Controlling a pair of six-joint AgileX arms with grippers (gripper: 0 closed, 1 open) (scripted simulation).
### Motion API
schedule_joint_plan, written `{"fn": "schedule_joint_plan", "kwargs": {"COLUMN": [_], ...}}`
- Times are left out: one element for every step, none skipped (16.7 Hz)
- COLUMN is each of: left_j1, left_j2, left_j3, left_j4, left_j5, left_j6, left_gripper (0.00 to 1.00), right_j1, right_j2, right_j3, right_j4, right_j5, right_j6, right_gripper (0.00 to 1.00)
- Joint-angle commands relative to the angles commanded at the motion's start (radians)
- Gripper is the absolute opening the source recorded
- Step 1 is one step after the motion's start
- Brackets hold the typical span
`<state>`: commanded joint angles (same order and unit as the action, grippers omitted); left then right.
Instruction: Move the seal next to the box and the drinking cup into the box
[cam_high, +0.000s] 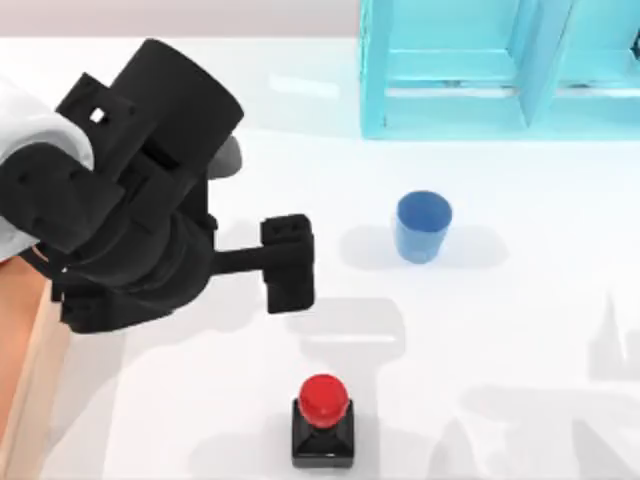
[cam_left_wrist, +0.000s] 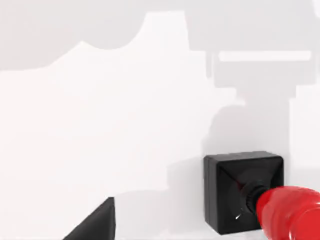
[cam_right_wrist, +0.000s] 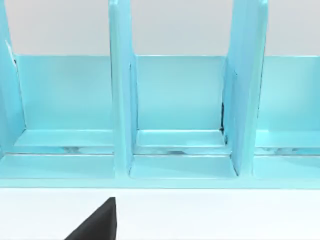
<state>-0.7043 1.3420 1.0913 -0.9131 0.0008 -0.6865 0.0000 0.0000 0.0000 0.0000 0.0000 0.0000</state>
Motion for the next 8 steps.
{"fn": "schedule_joint_plan", "kwargs": {"left_j1": [-0.042, -0.081, -0.117, -0.148, -0.176, -0.198, -0.216, -0.228], "left_j2": [0.086, 0.166, 0.238, 0.302, 0.355, 0.399, 0.431, 0.454], "left_j3": [0.067, 0.129, 0.185, 0.235, 0.277, 0.311, 0.337, 0.355], "left_j4": [-0.055, -0.105, -0.152, -0.192, -0.228, -0.257, -0.28, -0.295], "left_j5": [0.0, 0.0, 0.0, 0.0, 0.0, 0.0, 0.0, 0.0], "left_j6": [-0.041, -0.079, -0.114, -0.145, -0.171, -0.193, -0.21, -0.222], "left_gripper": [1.0, 1.0, 1.0, 1.0, 1.0, 1.0, 1.0, 1.0], "right_j1": [0.0, 0.0, 0.0, 0.0, 0.0, 0.0, 0.0, 0.0], "right_j2": [0.0, 0.0, 0.0, 0.0, 0.0, 0.0, 0.0, 0.0], "right_j3": [0.0, 0.0, 0.0, 0.0, 0.0, 0.0, 0.0, 0.0], "right_j4": [0.0, 0.0, 0.0, 0.0, 0.0, 0.0, 0.0, 0.0], "right_j5": [0.0, 0.0, 0.0, 0.0, 0.0, 0.0, 0.0, 0.0], "right_j6": [0.0, 0.0, 0.0, 0.0, 0.0, 0.0, 0.0, 0.0], "right_gripper": [1.0, 1.0, 1.0, 1.0, 1.0, 1.0, 1.0, 1.0]}}
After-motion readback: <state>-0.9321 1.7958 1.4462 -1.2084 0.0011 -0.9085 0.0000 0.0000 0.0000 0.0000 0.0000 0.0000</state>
